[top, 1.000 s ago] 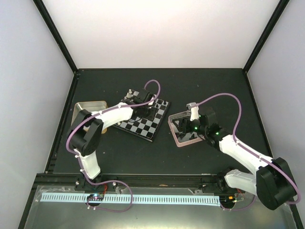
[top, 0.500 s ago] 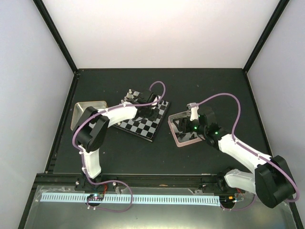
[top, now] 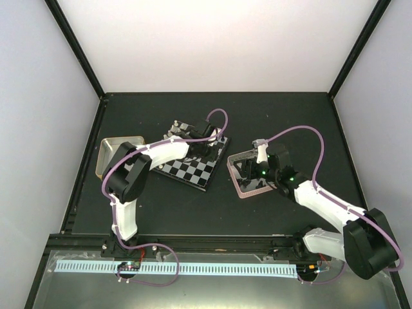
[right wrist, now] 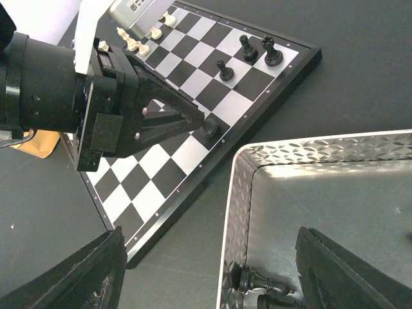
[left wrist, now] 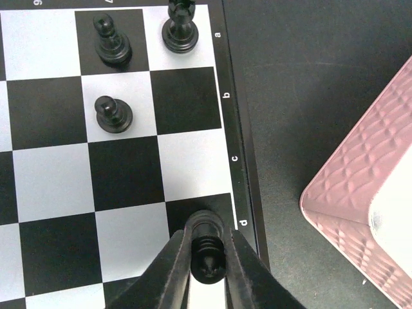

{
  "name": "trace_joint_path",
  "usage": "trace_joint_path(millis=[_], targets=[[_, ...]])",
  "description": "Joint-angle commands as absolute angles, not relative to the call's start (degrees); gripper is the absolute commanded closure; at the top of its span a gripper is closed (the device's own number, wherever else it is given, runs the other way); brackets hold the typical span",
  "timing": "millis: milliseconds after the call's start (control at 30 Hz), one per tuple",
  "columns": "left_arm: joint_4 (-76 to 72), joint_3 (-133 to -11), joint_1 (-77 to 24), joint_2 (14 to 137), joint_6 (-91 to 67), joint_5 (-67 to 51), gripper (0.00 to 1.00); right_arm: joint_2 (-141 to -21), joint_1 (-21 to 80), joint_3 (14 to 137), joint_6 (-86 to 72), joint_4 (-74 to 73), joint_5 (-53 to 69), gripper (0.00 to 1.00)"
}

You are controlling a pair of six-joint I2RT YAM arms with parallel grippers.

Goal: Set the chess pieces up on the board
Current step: Place the chess piece on the chessboard.

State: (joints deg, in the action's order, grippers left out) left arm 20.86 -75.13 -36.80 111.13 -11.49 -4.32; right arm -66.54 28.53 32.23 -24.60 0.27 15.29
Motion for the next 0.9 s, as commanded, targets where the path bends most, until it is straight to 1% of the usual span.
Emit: trace_joint_path(millis=[0, 200, 333, 600, 767, 867], targets=[[22.3, -77.9, -37.2, 112.1, -10.6, -5.1, 0.83, -66.7, 28.7, 32.6, -25.0, 0.9, 14.2, 0.28], [23.2, -78.5, -37.2, 112.2, -10.7, -5.1, 0.69, -66.8, 28.7, 32.6, -25.1, 0.9, 14.3, 0.28], [23.2, -79.0, -37.2, 111.7, -10.9, -7.1, 0.63, -66.6, 28.7, 32.6, -25.2, 0.8, 14.2, 0.28], [23.1, -80.1, -37.0, 110.9, -11.8, -9.3, 0.60, -65.8, 28.7, 32.4, -25.7, 0.7, 13.4, 0.28], [23.1, -80.3, -36.6, 109.5, -12.8, -8.8, 0.53, -64.6, 28.7, 32.2, -26.8, 0.2, 11.1, 0.28], [23.4, -80.1, -36.4, 107.9, -13.4, -7.6, 0.50, -64.8, 28.7, 32.9, -28.7, -2.0, 7.1, 0.28]])
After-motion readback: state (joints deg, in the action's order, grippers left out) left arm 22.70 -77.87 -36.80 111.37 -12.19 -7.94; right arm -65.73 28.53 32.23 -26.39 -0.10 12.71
